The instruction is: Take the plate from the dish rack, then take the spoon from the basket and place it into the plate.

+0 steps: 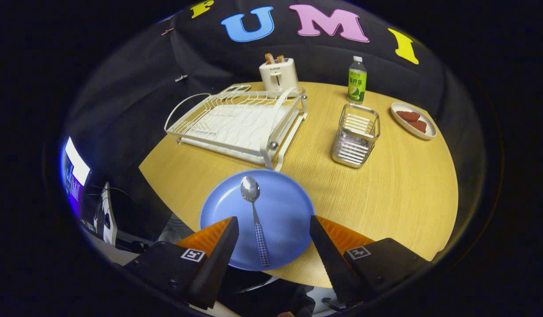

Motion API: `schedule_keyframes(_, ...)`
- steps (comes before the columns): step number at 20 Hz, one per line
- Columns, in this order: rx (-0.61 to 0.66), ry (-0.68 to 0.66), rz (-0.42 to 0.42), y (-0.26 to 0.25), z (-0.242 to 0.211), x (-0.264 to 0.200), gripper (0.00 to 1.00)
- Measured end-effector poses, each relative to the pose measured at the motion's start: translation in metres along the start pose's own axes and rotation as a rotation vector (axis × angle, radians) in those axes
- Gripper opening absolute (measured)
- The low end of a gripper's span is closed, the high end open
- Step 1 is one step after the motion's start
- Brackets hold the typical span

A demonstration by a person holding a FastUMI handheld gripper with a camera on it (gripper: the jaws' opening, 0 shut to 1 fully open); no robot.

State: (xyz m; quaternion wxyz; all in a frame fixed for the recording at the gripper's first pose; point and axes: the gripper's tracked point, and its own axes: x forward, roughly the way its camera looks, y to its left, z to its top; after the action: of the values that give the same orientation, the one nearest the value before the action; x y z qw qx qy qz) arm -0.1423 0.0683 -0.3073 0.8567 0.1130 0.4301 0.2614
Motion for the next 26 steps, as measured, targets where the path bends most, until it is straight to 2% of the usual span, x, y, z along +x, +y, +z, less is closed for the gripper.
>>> schedule_keyframes(6,-0.075,-0.219,-0.081,-0.021,0.105,-0.046,0.99)
schedule_keyframes(12,-0.117,-0.413,-0.124,-0.021,0.185,-0.099,0.99)
schedule_keyframes(17,-0.142,-0.544,-0.142,-0.011,0.228,-0.136,0.99)
schedule_keyframes(23,-0.122,-0.630,-0.138,-0.001,0.261,-0.170,0.97)
schedule_keyframes(26,-0.135,-0.637,-0.161,-0.006,0.261,-0.173,0.97)
